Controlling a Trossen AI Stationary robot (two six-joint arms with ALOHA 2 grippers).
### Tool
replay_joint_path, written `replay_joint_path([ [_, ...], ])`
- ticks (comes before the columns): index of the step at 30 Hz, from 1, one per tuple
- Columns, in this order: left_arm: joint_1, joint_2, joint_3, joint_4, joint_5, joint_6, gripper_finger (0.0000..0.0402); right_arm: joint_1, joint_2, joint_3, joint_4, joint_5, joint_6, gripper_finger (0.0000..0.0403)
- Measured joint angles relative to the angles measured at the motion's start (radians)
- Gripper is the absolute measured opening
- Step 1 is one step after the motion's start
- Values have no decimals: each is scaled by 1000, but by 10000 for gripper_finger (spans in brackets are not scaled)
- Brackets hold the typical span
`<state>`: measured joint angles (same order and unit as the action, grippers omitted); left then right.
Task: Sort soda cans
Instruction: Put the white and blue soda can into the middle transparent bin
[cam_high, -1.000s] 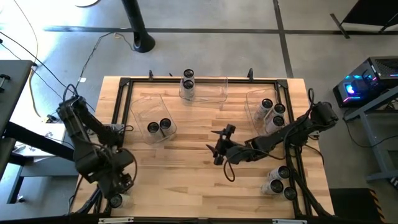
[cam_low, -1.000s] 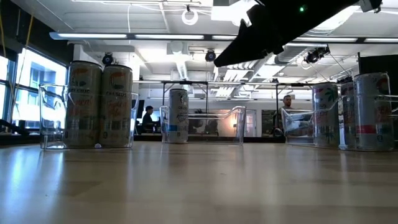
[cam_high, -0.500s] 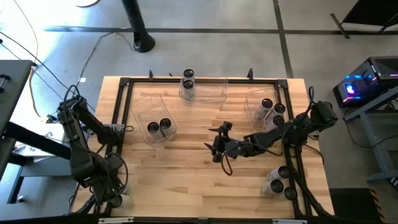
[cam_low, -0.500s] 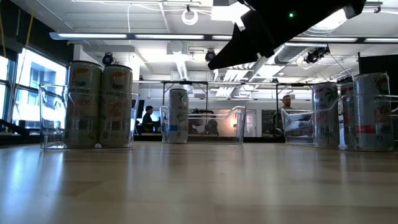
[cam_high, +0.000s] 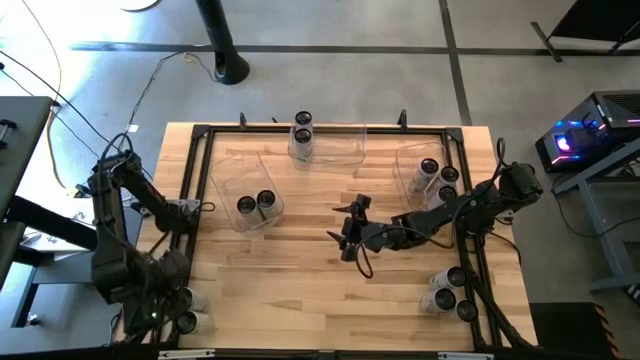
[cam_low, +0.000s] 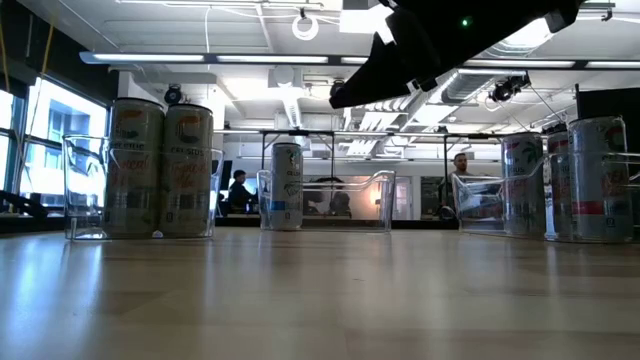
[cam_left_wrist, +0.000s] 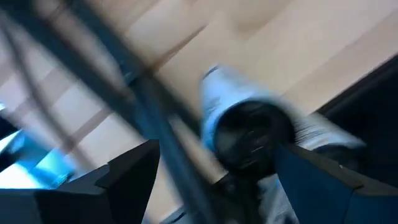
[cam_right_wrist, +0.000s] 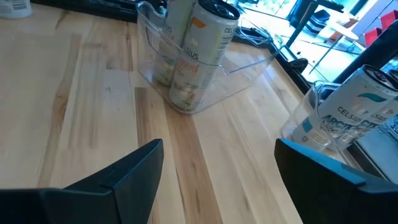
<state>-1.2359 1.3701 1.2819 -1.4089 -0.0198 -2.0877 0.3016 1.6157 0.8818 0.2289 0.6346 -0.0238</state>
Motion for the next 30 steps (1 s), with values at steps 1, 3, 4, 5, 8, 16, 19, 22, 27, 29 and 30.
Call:
replay_joint_path([
  [1, -2, 1, 0, 7, -37, -6, 305, 0, 0, 0, 1, 0, 0, 303],
  [3, -3, 7, 0, 7, -74, -17, 305, 0, 0, 0, 9, 0, 0, 303],
  [4, -3, 11, 0, 6, -81, -20, 305, 0, 0, 0, 15, 0, 0, 303],
  [5, -3, 16, 0, 4, -85, -21, 305, 0, 0, 0, 19, 0, 0, 303],
  [8, -2, 31, 0, 0, -91, -23, 306, 0, 0, 0, 23, 0, 0, 303],
  [16, -2, 40, 0, -1, -96, -39, 306, 0, 0, 0, 23, -5, 7, 303],
  [19, -2, 40, 0, 0, -94, -42, 306, 0, 0, 0, 23, -16, 8, 303],
  [22, -1, 40, 0, 6, -94, -44, 306, 0, 0, 0, 23, -18, 8, 303],
  [27, -2, 51, 0, 18, -95, -58, 306, 0, -1, 0, 23, -27, 7, 303],
  [29, -1, 63, 0, 19, -98, -57, 306, 0, -1, 0, 22, -37, 8, 303],
  [30, -1, 71, 0, 19, -97, -56, 306, 0, 0, 0, 21, -41, 8, 303],
])
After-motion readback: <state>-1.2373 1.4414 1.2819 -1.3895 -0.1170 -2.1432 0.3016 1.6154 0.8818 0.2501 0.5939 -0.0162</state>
